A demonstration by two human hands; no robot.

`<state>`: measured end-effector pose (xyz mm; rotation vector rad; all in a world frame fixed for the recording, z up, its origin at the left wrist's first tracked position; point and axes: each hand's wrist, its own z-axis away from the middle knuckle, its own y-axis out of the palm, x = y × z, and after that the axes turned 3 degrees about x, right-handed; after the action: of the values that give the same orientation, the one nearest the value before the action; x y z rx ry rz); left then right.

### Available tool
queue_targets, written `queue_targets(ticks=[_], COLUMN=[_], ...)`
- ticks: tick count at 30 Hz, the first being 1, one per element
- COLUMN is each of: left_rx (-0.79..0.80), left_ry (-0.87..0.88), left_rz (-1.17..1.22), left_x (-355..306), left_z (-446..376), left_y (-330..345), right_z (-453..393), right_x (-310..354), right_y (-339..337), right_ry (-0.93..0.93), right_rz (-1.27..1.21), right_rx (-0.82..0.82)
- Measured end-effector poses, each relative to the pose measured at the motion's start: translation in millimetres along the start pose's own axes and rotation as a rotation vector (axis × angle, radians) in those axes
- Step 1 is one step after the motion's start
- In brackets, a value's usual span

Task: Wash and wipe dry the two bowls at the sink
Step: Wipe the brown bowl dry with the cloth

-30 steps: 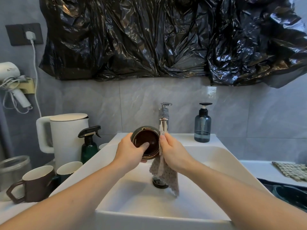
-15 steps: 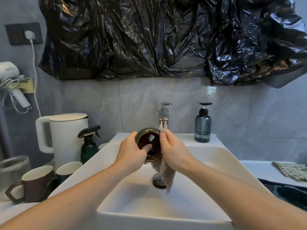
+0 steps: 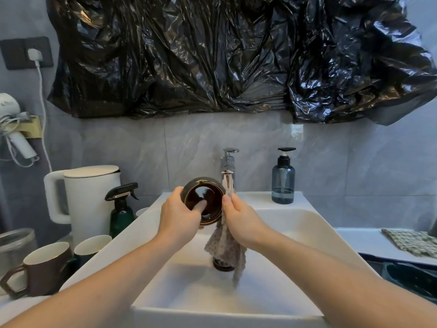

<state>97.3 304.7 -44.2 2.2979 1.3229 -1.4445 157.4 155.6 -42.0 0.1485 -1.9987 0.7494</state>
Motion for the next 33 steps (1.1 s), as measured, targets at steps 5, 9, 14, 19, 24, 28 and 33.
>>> queue_targets(ticks=[5, 9, 14, 19, 24, 28, 33], left_rx=[0.161, 0.323, 0.249, 0.046, 0.229, 0.278, 0.132], left_ry=[-0.049, 0.058, 0.083, -0.038, -0.109, -0.025, 0.07], left_rz=[0.128, -0.056, -0.067, 0.114, 0.172, 0.056, -0.047], left_x=[3, 6, 7, 5, 8, 10, 11], left_z=[2, 8, 7, 0, 4, 5, 2], left_y=[2, 5, 9, 3, 5, 4, 1], right_z=[-4, -2, -4, -6, -3, -1, 0], right_x=[-2, 4, 5, -5, -1, 3, 9], right_y=[2, 4, 2, 6, -1, -4, -1], right_ry=[-0.047, -0.194, -0.196, 0.001, -0.056, -0.19, -0.29], right_rz=[-0.057, 0.027, 0.043, -0.022, 0.032, 0.126, 0.134], right_rx=[-0.092, -0.095, -0.131, 0.011, -0.101, -0.099, -0.092])
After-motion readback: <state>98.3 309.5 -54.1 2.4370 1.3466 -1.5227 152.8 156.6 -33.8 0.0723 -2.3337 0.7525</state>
